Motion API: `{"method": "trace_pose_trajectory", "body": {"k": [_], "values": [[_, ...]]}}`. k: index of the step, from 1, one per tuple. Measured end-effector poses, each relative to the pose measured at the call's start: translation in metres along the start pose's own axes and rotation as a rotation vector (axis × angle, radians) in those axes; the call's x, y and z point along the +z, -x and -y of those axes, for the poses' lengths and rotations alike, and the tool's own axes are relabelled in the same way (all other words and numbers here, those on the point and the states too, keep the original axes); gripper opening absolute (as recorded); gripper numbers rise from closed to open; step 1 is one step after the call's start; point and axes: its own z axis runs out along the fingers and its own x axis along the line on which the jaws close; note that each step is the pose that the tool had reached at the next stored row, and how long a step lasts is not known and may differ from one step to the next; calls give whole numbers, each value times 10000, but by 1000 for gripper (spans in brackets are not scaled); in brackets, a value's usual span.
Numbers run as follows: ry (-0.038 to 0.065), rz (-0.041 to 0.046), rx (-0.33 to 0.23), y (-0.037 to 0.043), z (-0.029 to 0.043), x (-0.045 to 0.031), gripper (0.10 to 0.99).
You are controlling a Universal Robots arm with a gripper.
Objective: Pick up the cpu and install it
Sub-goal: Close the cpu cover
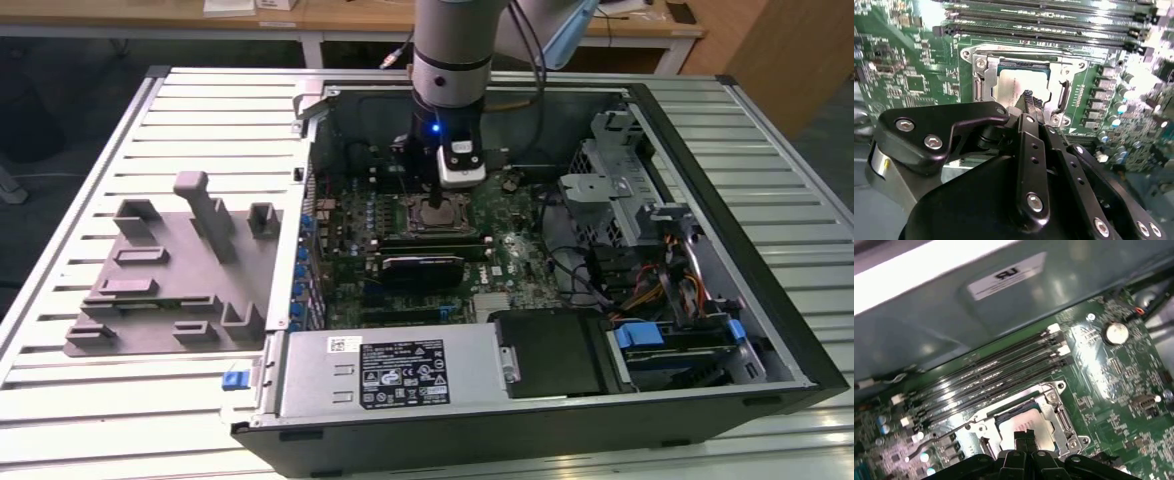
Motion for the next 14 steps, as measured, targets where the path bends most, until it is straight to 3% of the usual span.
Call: {"method": "trace_pose_trajectory", "body": {"k": [14], "values": [[-40, -85, -2554, 0, 0, 4, 106]]}}
